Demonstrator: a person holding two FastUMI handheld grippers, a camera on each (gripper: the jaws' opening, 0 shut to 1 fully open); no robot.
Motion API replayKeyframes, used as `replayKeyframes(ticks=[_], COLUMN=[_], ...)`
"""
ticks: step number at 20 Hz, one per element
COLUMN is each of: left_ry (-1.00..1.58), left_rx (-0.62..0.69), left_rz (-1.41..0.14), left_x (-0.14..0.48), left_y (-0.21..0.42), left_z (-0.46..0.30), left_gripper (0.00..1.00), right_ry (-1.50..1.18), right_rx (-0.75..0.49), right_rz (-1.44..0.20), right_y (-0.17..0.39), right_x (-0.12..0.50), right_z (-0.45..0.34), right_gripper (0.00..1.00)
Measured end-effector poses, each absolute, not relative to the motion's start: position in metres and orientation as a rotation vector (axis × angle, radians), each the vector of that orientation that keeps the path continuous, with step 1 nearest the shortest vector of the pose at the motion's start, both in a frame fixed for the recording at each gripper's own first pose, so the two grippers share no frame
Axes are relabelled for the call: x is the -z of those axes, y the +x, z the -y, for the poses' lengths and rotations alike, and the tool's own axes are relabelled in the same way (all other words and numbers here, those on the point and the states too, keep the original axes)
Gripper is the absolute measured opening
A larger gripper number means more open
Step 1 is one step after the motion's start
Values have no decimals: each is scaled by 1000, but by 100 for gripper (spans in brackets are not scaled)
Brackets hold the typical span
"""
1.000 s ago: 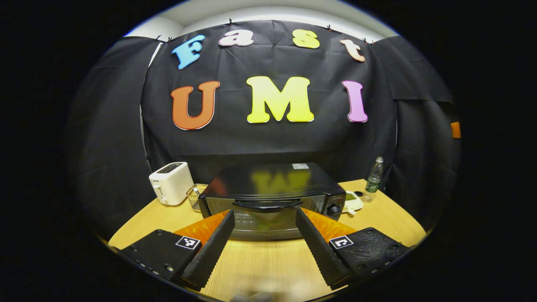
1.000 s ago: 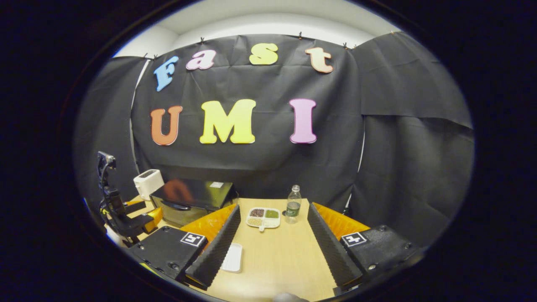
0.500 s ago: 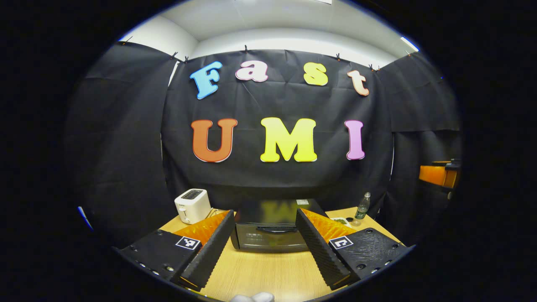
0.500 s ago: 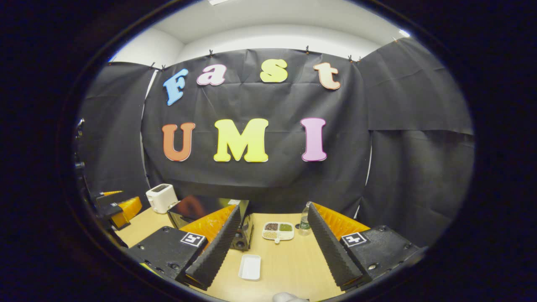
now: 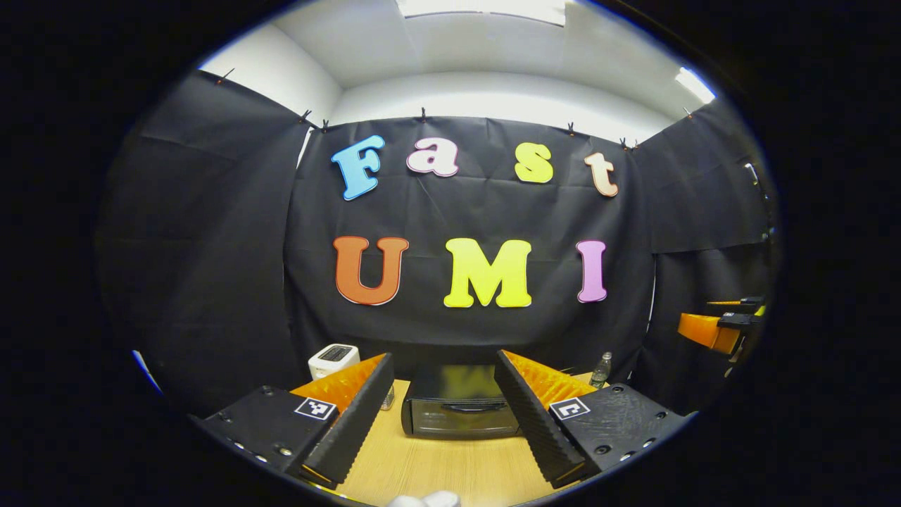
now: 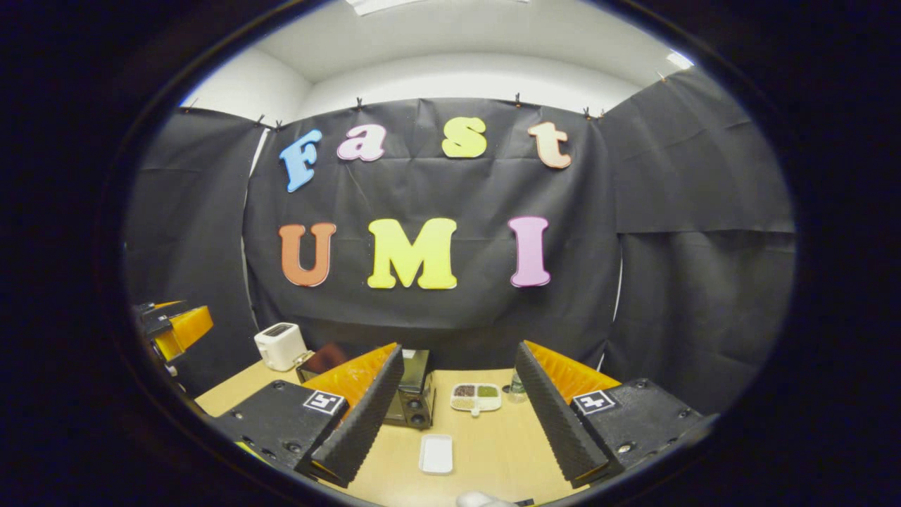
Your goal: Open the electric oven with the left hand, put the food in, and close the electric oven.
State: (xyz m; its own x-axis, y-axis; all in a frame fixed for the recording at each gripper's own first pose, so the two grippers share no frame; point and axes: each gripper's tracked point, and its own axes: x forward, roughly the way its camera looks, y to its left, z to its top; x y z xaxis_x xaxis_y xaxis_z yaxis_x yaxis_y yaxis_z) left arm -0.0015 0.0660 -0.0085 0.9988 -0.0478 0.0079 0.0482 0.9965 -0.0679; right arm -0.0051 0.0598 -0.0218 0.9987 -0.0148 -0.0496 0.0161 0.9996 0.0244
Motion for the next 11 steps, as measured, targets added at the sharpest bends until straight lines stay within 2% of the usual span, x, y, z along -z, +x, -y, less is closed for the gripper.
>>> replayKeyframes(ticks=[11], left_ry=[-64], left_rx=[81], left_rz=[12], left_x=[1], left_y=[0], left_z=[-69], left_gripper=[95], right_ry=[30], right_rx=[34], right_rz=[-23], right_y=[-15], right_x=[10], right_z=[-65], right_gripper=[95])
